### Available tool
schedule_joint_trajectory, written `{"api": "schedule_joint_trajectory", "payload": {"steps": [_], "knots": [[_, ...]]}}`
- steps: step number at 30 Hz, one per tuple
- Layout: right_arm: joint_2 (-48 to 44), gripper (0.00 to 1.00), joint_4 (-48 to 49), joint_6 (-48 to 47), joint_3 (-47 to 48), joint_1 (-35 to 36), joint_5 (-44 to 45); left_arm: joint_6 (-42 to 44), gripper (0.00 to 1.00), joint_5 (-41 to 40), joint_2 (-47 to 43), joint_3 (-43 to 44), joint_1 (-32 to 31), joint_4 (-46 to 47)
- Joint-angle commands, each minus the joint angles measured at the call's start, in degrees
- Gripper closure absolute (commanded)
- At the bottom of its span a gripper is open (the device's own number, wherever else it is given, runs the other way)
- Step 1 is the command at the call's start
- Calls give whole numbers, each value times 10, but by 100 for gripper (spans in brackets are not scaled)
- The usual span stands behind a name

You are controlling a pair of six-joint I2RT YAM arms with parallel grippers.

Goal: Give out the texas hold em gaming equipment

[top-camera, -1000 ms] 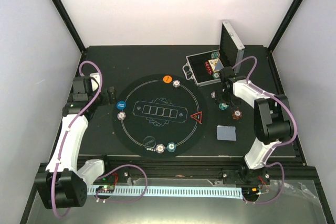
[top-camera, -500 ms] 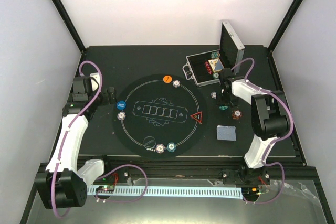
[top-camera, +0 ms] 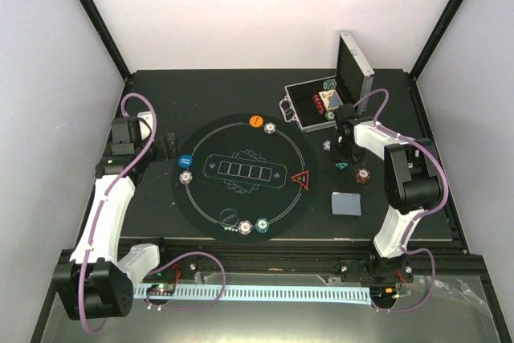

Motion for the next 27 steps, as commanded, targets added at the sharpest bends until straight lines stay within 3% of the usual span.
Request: {"api": "schedule_joint_trajectory", "payload": {"steps": [1, 16, 22, 27], "knots": [[-23, 60, -17, -5, 20, -2, -1, 7, 1, 2, 2, 10, -3, 6], [-44, 62, -57, -14, 52, 27, -10, 7, 1, 5, 3, 10, -4, 5], [-37, 62, -77, 10, 95, 166, -29, 7, 1, 3, 3, 11, -3, 5], [60, 62, -95, 29, 199, 308, -52, -7, 1, -60, 9, 8, -3, -1]]}}
